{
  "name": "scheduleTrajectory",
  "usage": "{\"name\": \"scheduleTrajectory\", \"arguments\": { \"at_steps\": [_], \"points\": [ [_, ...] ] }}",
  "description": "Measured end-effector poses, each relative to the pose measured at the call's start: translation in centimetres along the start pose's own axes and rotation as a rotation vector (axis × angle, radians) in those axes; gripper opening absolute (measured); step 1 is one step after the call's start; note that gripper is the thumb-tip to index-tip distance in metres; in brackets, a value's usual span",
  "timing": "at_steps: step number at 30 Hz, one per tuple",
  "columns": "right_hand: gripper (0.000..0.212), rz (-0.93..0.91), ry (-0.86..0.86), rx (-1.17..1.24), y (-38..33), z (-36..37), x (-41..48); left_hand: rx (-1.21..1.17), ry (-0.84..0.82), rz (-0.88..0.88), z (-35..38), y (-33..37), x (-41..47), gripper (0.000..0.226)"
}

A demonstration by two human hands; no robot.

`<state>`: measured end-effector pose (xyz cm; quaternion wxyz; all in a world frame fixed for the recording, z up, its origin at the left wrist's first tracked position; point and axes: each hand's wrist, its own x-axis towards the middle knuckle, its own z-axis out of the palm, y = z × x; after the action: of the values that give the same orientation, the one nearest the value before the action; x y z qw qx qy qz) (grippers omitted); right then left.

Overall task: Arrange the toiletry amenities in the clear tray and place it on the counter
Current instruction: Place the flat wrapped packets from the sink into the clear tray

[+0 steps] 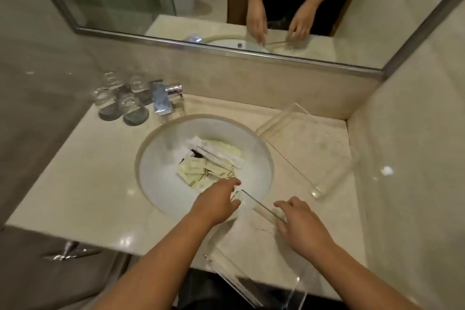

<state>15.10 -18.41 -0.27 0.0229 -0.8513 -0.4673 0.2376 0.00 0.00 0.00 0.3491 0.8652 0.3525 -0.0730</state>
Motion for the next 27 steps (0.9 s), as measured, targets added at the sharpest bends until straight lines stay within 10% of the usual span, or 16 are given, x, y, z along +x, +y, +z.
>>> {"name": "scheduleTrajectory", "arguments": {
  "at_steps": [27],
  "points": [
    [0.067, -0.277, 0.047, 0.107, -14.5, 5.5, 7.2, -0.082, 0.130, -0.256, -6.1, -18.7, -6.4, 0.034]
  ]
}}
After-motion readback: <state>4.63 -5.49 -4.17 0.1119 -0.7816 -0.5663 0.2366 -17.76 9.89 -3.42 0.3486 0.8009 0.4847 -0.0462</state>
